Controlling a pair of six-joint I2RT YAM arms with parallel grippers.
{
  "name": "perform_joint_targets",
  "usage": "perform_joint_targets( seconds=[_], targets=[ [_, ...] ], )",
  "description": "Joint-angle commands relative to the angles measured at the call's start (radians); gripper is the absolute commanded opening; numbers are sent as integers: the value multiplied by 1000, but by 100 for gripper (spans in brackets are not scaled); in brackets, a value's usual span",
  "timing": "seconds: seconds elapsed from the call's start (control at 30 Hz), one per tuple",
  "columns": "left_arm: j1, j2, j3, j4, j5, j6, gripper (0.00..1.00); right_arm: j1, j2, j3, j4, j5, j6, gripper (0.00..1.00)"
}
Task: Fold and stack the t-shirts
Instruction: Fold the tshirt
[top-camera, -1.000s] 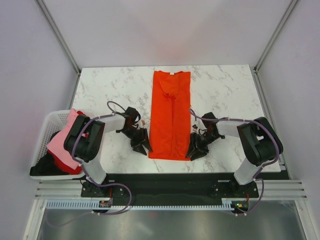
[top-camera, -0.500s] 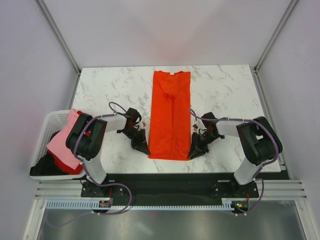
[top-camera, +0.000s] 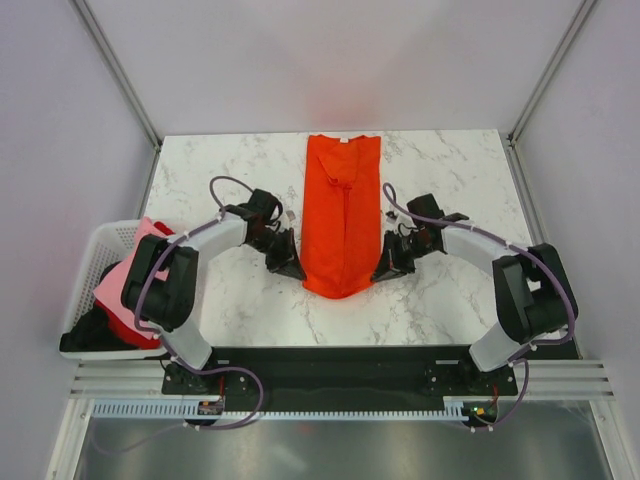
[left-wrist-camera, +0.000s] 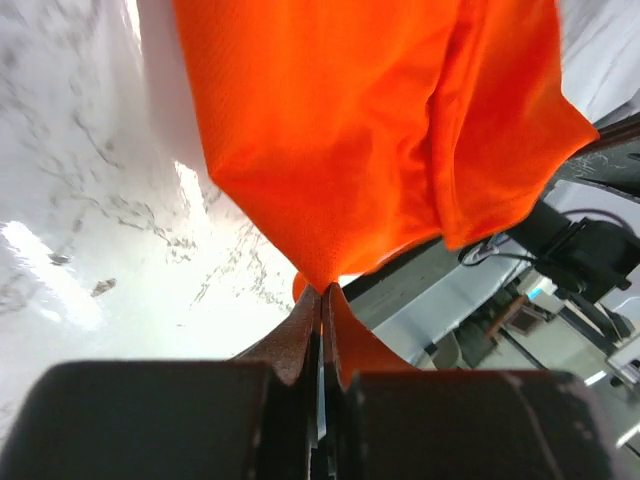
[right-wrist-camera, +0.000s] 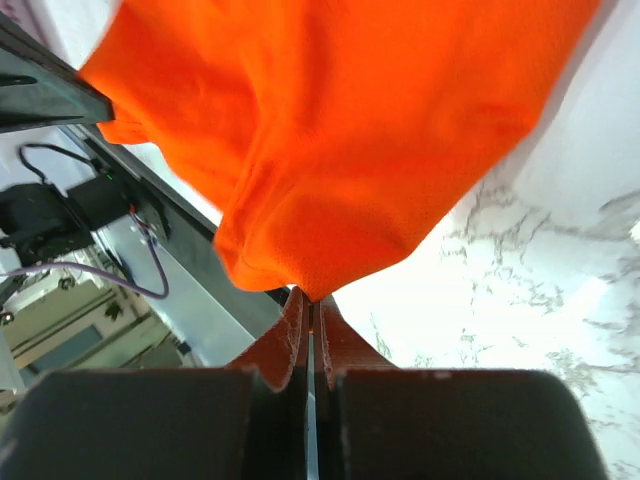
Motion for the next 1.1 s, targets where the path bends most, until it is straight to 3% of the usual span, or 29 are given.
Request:
perform_joint_targets(
  seconds=[0.0, 0.47, 1.07],
  targets=[
    [39, -32, 105, -25, -45, 64, 2, -43, -35, 79, -31, 1, -25, 0],
    [79, 228, 517, -29, -62, 138, 2, -143, 134, 384, 63, 47, -25, 0],
    [90, 469, 779, -13, -182, 196, 2, -148, 421, 646, 74, 125, -131, 0]
  ],
)
